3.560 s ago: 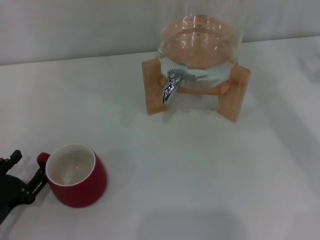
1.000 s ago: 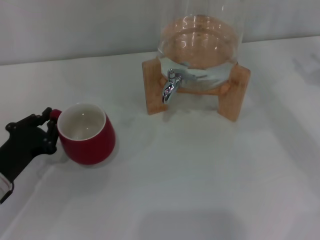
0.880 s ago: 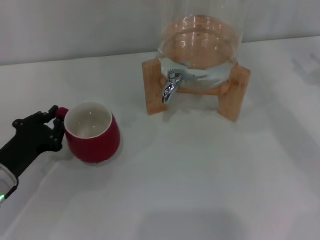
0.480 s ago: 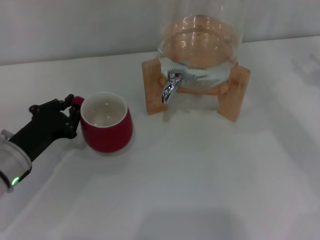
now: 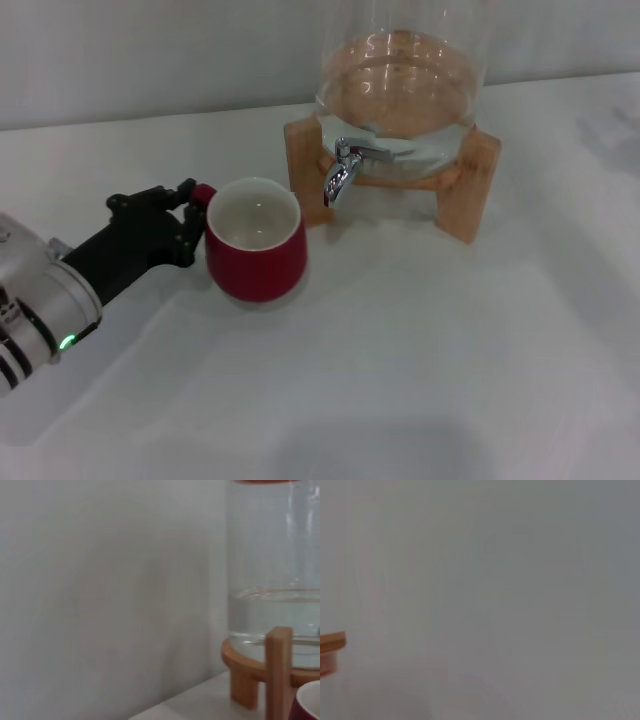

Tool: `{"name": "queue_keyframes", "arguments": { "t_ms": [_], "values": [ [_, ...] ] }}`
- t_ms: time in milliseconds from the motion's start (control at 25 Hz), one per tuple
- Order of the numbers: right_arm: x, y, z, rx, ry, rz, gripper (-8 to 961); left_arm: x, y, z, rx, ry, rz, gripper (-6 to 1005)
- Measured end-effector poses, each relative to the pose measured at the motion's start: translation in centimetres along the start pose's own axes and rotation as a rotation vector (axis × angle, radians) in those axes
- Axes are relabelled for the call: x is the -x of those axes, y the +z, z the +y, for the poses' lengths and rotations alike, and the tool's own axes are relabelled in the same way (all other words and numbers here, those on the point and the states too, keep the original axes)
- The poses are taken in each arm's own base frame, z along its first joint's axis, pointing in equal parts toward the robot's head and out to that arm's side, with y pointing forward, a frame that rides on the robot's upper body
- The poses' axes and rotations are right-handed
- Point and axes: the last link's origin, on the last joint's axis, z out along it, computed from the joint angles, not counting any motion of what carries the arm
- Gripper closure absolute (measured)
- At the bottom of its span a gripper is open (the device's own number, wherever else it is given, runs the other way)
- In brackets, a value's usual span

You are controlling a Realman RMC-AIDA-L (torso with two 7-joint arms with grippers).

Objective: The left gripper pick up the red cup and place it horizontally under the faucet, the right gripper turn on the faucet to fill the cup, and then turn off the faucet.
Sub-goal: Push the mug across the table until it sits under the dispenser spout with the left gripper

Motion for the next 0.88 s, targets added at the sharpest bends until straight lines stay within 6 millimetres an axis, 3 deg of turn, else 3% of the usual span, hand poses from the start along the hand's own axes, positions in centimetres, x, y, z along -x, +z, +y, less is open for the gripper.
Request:
{"name": "queue_keyframes", "arguments": {
  "t_ms": [360, 880],
  "values": [
    [0.06, -0.02, 0.13, 0.010, 0.004, -0.006, 320, -0.52, 0.82, 0.52, 0.072, -0.039, -0.022, 837],
    [0.14, -0.06, 0.09, 0.008, 0.004, -0.017, 320, 0.30, 0.85, 0.62, 0.066, -0.038, -0.076, 836]
  ]
}}
